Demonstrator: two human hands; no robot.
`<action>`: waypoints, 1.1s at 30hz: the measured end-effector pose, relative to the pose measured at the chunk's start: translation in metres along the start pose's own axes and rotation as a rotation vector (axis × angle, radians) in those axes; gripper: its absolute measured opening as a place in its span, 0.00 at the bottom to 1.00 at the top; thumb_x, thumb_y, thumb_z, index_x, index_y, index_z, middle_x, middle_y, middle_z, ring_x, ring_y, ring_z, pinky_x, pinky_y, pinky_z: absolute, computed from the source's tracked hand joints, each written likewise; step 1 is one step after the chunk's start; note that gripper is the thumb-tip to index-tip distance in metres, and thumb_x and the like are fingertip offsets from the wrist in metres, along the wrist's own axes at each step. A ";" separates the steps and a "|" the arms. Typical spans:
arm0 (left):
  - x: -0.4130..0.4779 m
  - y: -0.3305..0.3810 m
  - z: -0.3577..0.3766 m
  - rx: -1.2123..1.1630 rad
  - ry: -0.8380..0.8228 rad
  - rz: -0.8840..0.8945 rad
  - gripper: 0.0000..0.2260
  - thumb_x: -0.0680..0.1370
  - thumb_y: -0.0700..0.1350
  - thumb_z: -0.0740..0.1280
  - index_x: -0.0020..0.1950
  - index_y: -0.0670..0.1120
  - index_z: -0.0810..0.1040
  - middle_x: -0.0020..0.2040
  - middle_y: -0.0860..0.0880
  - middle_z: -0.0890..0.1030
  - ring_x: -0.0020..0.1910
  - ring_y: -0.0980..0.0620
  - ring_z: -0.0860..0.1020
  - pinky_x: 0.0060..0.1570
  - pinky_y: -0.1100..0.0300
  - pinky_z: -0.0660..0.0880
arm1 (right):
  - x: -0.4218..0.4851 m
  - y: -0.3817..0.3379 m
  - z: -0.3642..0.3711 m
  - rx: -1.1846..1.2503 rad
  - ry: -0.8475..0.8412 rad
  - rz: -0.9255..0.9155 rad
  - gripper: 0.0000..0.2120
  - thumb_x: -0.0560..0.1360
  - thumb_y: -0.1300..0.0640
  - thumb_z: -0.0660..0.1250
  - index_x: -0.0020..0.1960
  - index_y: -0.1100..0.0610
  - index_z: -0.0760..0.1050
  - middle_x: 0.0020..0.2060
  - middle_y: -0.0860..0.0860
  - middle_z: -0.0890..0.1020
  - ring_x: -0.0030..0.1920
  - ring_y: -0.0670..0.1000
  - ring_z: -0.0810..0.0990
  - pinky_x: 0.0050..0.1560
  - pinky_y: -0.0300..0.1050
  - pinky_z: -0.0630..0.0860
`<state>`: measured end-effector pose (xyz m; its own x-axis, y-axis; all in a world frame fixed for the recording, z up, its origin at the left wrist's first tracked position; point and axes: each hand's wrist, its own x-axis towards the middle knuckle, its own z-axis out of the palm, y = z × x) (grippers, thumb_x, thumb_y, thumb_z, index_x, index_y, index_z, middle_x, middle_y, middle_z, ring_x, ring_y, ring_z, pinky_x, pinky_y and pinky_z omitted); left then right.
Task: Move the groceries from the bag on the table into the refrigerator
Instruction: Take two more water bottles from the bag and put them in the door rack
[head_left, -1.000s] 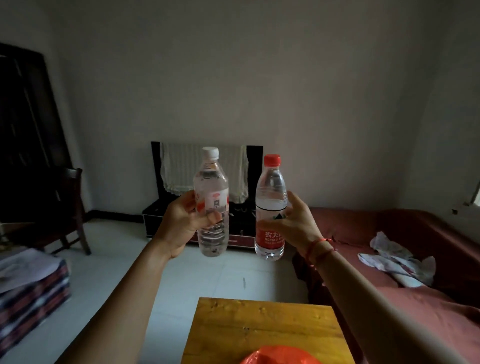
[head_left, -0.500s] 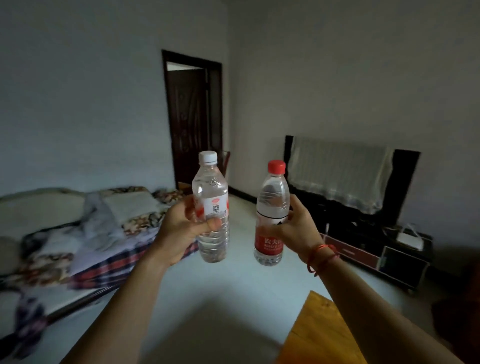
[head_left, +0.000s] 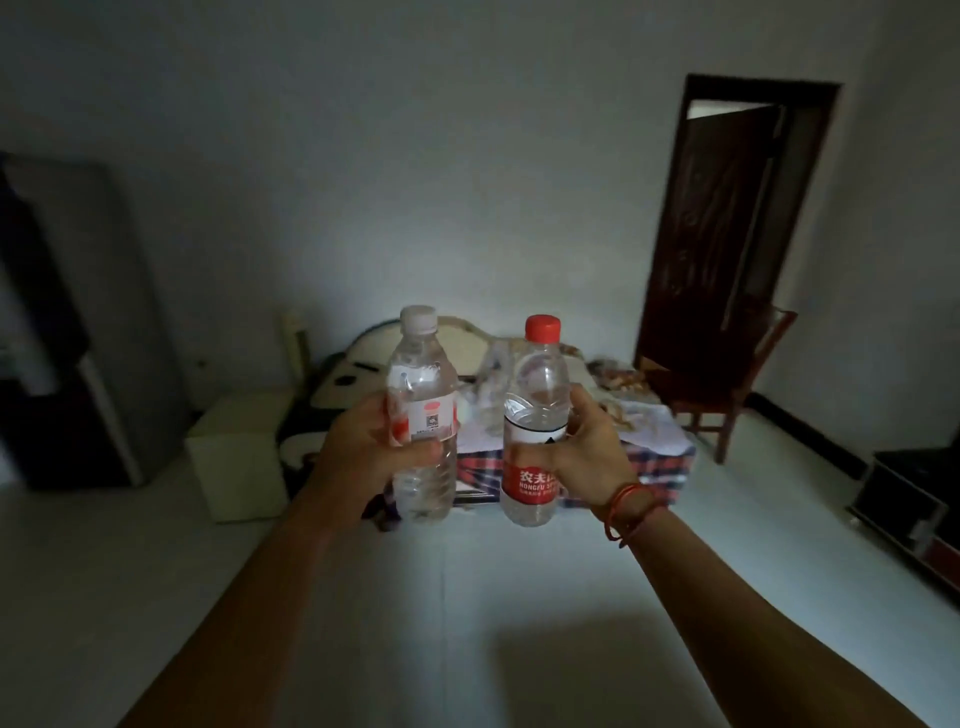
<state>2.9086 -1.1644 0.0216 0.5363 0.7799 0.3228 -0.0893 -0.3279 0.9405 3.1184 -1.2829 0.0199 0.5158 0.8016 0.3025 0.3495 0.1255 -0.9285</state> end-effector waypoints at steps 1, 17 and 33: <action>-0.006 0.002 -0.013 0.012 0.055 -0.007 0.24 0.64 0.37 0.80 0.58 0.47 0.80 0.51 0.50 0.86 0.51 0.47 0.84 0.51 0.51 0.81 | 0.007 0.000 0.014 0.015 -0.045 -0.016 0.31 0.61 0.69 0.80 0.60 0.55 0.74 0.46 0.48 0.85 0.42 0.42 0.85 0.42 0.38 0.80; -0.171 0.046 -0.164 0.200 0.725 -0.107 0.24 0.66 0.32 0.77 0.59 0.44 0.79 0.53 0.47 0.85 0.52 0.48 0.84 0.53 0.51 0.79 | -0.006 -0.054 0.238 0.189 -0.710 -0.191 0.31 0.59 0.58 0.83 0.58 0.49 0.75 0.49 0.48 0.85 0.49 0.48 0.84 0.52 0.51 0.82; -0.239 0.048 -0.276 0.203 0.884 -0.079 0.22 0.67 0.32 0.76 0.59 0.45 0.79 0.52 0.47 0.85 0.51 0.49 0.83 0.49 0.56 0.79 | -0.049 -0.097 0.377 0.218 -0.814 -0.227 0.31 0.61 0.61 0.83 0.60 0.52 0.74 0.50 0.47 0.84 0.49 0.48 0.83 0.49 0.46 0.80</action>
<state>2.5445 -1.2189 0.0189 -0.3122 0.9013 0.3004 0.1146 -0.2782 0.9537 2.7642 -1.1140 0.0136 -0.2967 0.9016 0.3148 0.1757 0.3755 -0.9100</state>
